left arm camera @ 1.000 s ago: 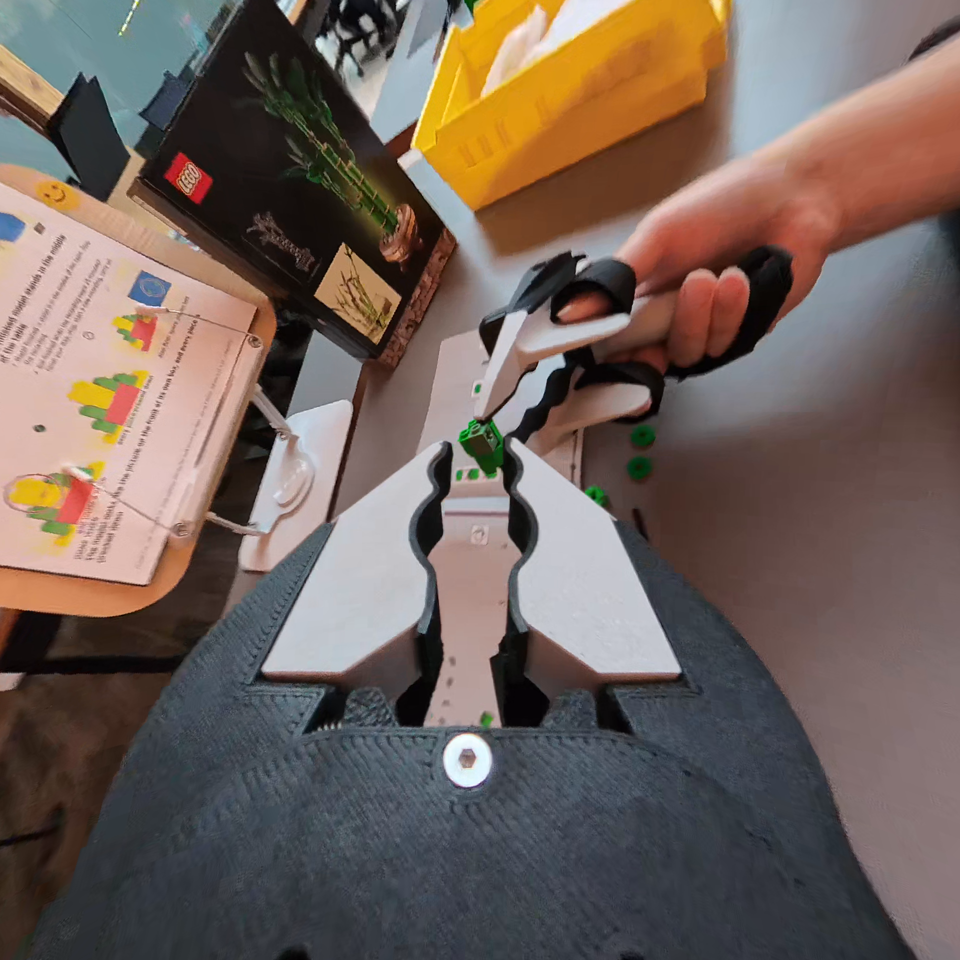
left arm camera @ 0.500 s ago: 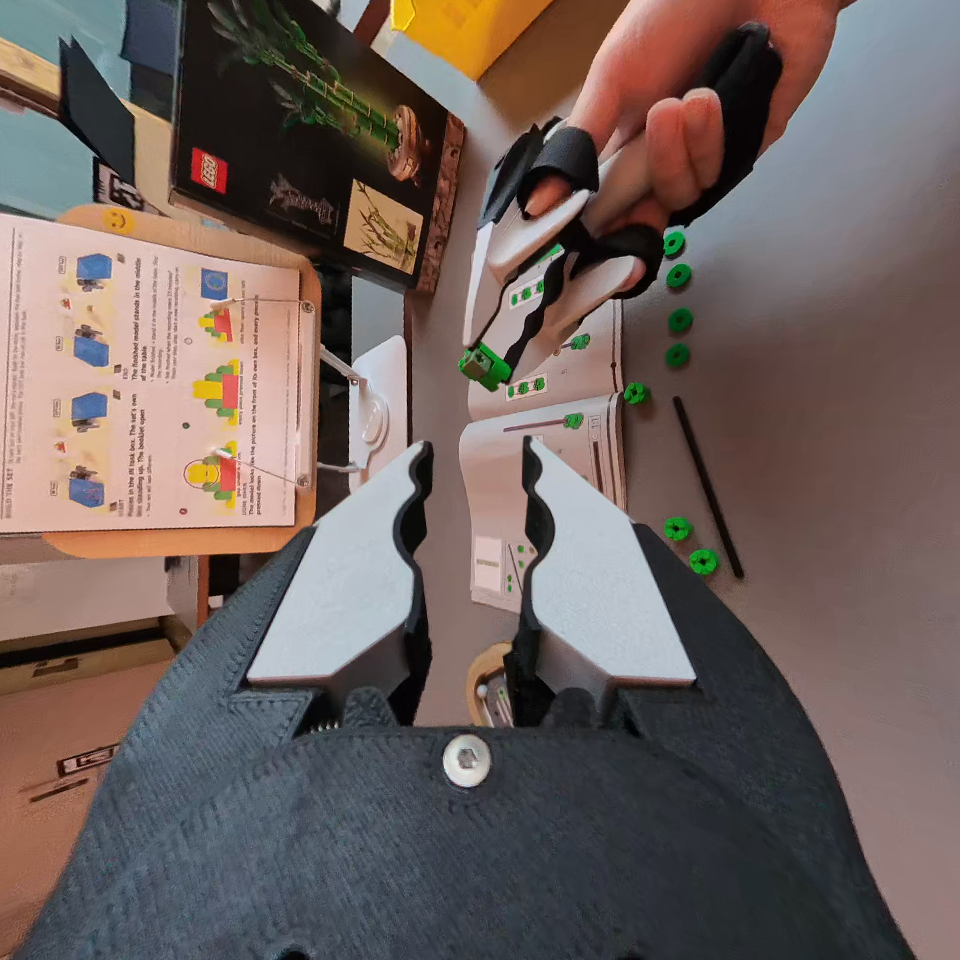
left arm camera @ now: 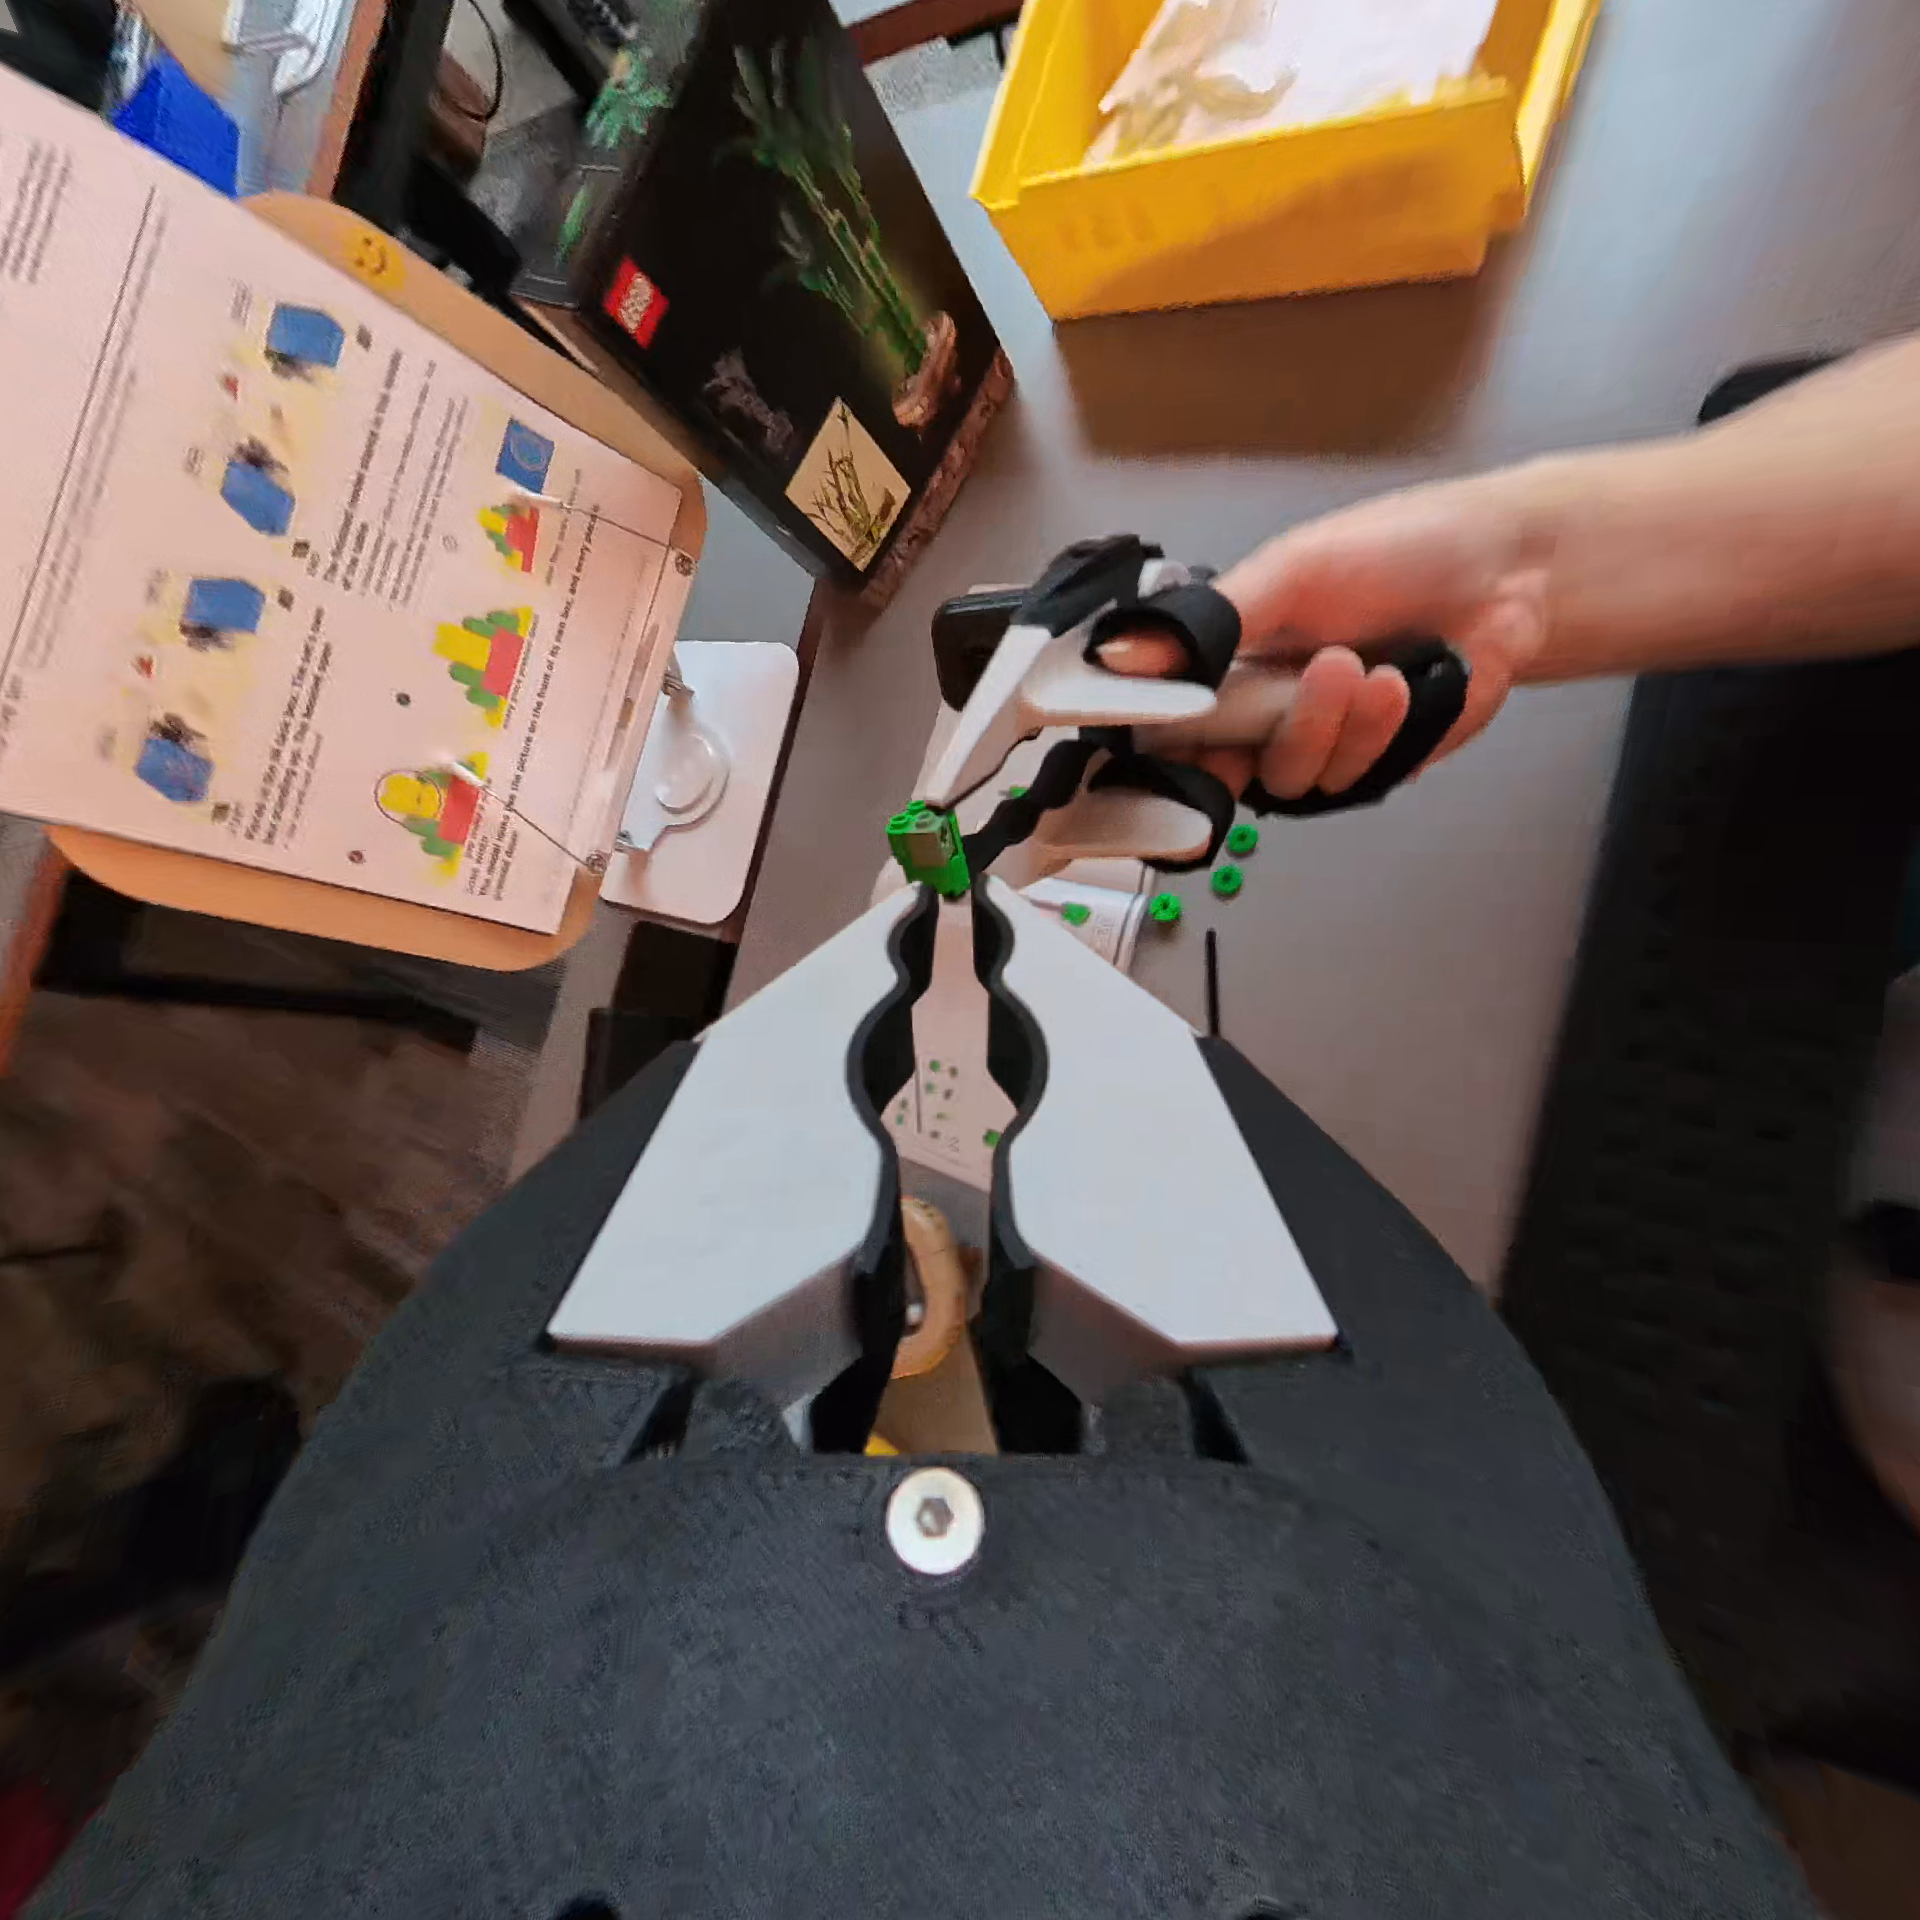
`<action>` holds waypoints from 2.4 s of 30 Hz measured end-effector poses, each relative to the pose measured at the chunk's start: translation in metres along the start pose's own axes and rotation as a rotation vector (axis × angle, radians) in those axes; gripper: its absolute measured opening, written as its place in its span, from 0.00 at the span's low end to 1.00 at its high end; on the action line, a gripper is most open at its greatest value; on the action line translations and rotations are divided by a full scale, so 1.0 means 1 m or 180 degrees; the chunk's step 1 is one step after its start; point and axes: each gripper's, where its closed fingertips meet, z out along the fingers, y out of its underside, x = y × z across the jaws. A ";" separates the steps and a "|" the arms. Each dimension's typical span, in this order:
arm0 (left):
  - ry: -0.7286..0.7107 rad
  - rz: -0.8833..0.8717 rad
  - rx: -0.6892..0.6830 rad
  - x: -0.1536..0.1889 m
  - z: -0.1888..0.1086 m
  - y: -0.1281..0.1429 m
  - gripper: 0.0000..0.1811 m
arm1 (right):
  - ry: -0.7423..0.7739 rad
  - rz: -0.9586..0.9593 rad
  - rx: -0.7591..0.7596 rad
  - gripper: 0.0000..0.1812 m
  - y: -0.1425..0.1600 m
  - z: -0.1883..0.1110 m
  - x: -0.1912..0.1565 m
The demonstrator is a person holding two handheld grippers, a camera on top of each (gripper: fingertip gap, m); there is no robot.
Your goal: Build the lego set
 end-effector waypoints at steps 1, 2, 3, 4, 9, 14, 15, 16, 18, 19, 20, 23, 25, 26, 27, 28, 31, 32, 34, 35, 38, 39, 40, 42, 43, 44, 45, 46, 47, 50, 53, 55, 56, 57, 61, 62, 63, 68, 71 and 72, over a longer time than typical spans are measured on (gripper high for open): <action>-0.0078 -0.0082 0.0025 -0.004 0.000 -0.002 0.02 | -0.0010 -0.0055 -0.0004 0.11 0.002 0.002 -0.003; -0.0152 -0.0110 0.0045 -0.007 0.000 -0.002 0.03 | -0.0042 -0.0076 0.0002 0.11 0.004 0.002 -0.006; -0.0190 -0.0124 0.0042 -0.007 0.001 -0.001 0.03 | -0.0097 -0.0072 0.0027 0.11 0.005 0.001 -0.010; -0.0211 -0.0150 0.0030 -0.006 0.004 0.000 0.02 | -0.0108 -0.0048 0.0037 0.11 0.006 0.000 -0.011; -0.0038 -0.0200 0.0228 0.006 0.011 -0.014 0.00 | -0.0223 0.0117 0.0125 0.10 0.008 -0.002 -0.012; -0.0029 0.0022 0.0214 0.009 0.015 -0.021 0.01 | -0.0306 0.0230 0.0154 0.10 0.011 -0.002 -0.015; -0.0021 0.0043 0.0198 0.009 0.016 -0.021 0.02 | -0.0309 0.0236 0.0161 0.10 0.012 -0.002 -0.015; -0.0024 0.0053 0.0176 0.009 0.016 -0.021 0.02 | -0.0311 0.0233 0.0168 0.10 0.012 -0.002 -0.015; -0.0026 0.0040 0.0138 0.008 0.017 -0.020 0.07 | -0.0316 0.0232 0.0173 0.10 0.012 -0.003 -0.016; -0.0058 0.0023 0.0149 0.005 0.017 -0.021 0.07 | -0.0318 0.0233 0.0177 0.10 0.012 -0.004 -0.016; -0.0090 0.0012 0.0179 0.003 0.016 -0.022 0.07 | -0.0316 0.0231 0.0174 0.11 0.012 -0.004 -0.016; -0.0080 -0.0025 0.0147 0.001 0.016 -0.021 0.06 | -0.0316 0.0233 0.0151 0.10 0.014 -0.003 -0.016; -0.0001 -0.0069 0.0066 0.004 0.018 -0.017 0.07 | -0.0304 0.0209 0.0120 0.10 0.016 -0.002 -0.017; 0.0038 -0.0089 0.0038 0.006 0.018 -0.015 0.08 | -0.0295 0.0184 0.0112 0.10 0.017 -0.001 -0.017; 0.0054 -0.0102 0.0020 0.006 0.019 -0.014 0.08 | -0.0287 0.0162 0.0099 0.10 0.018 -0.001 -0.017; 0.0045 -0.0099 0.0009 0.006 0.020 -0.014 0.08 | -0.0280 0.0144 0.0089 0.10 0.018 -0.001 -0.018; 0.0031 -0.0057 -0.0026 0.007 0.020 -0.012 0.08 | -0.0252 0.0069 0.0077 0.10 0.019 -0.001 -0.019; 0.0014 -0.0040 -0.0033 0.007 0.020 -0.012 0.09 | -0.0242 0.0044 0.0066 0.10 0.019 0.000 -0.019; -0.0033 -0.0010 -0.0018 0.006 0.019 -0.013 0.09 | -0.0223 -0.0001 0.0053 0.10 0.019 0.000 -0.019; -0.0046 0.0000 0.0005 0.006 0.019 -0.014 0.09 | -0.0211 -0.0021 0.0043 0.10 0.020 0.000 -0.019; -0.0046 0.0017 0.0027 0.005 0.017 -0.017 0.09 | -0.0189 -0.0060 0.0025 0.10 0.021 0.001 -0.018; -0.0038 0.0024 0.0015 0.006 0.016 -0.016 0.09 | -0.0183 -0.0069 0.0017 0.10 0.021 0.002 -0.017; -0.0035 0.0034 0.0006 0.006 0.016 -0.016 0.09 | -0.0175 -0.0081 0.0010 0.10 0.022 0.002 -0.017; -0.0026 0.0061 -0.0012 0.007 0.017 -0.015 0.09 | -0.0156 -0.0123 0.0005 0.10 0.022 0.002 -0.016; -0.0030 0.0076 -0.0031 0.007 0.017 -0.014 0.08 | -0.0145 -0.0140 -0.0003 0.10 0.022 0.002 -0.016; -0.0027 0.0091 -0.0046 0.007 0.017 -0.013 0.08 | -0.0149 -0.0147 -0.0008 0.10 0.022 0.002 -0.016; -0.0024 0.0099 -0.0055 0.008 0.018 -0.012 0.07 | -0.0155 -0.0149 -0.0010 0.10 0.022 0.002 -0.017; -0.0034 0.0101 -0.0057 0.007 0.018 -0.012 0.06 | -0.0147 -0.0156 -0.0017 0.10 0.022 0.002 -0.017; -0.0040 0.0100 -0.0052 0.007 0.017 -0.012 0.06 | -0.0143 -0.0165 -0.0022 0.10 0.022 0.002 -0.016; -0.0023 0.0088 -0.0048 0.008 0.018 -0.012 0.06 | -0.0135 -0.0175 -0.0037 0.10 0.023 0.003 -0.016; -0.0001 0.0089 -0.0055 0.009 0.018 -0.011 0.05 | -0.0121 -0.0196 -0.0044 0.10 0.023 0.003 -0.015; 0.0024 0.0097 -0.0058 0.011 0.018 -0.011 0.03 | -0.0118 -0.0204 -0.0063 0.10 0.024 0.003 -0.015; 0.0029 0.0104 -0.0062 0.011 0.018 -0.011 0.03 | -0.0111 -0.0220 -0.0069 0.10 0.024 0.003 -0.015; 0.0034 0.0119 -0.0070 0.012 0.018 -0.011 0.02 | -0.0096 -0.0246 -0.0072 0.10 0.023 0.003 -0.015; 0.0008 0.0184 -0.0101 0.013 0.018 -0.011 0.01 | -0.0041 -0.0342 -0.0091 0.10 0.023 0.003 -0.015; 0.0005 0.0192 -0.0105 0.013 0.018 -0.011 0.01 | -0.0041 -0.0348 -0.0098 0.10 0.023 0.003 -0.016; -0.0002 0.0209 -0.0111 0.013 0.018 -0.011 0.01 | -0.0037 -0.0354 -0.0097 0.10 0.024 0.003 -0.016; -0.0140 0.0448 -0.0235 0.012 0.020 -0.007 0.00 | 0.0010 -0.0371 -0.0059 0.10 0.022 0.002 -0.013; -0.0250 0.0611 -0.0335 0.012 0.021 -0.004 0.00 | 0.0023 -0.0349 -0.0045 0.10 0.021 0.001 -0.010; -0.0267 0.0635 -0.0363 0.012 0.022 -0.004 0.00 | 0.0032 -0.0356 -0.0043 0.10 0.020 0.000 -0.009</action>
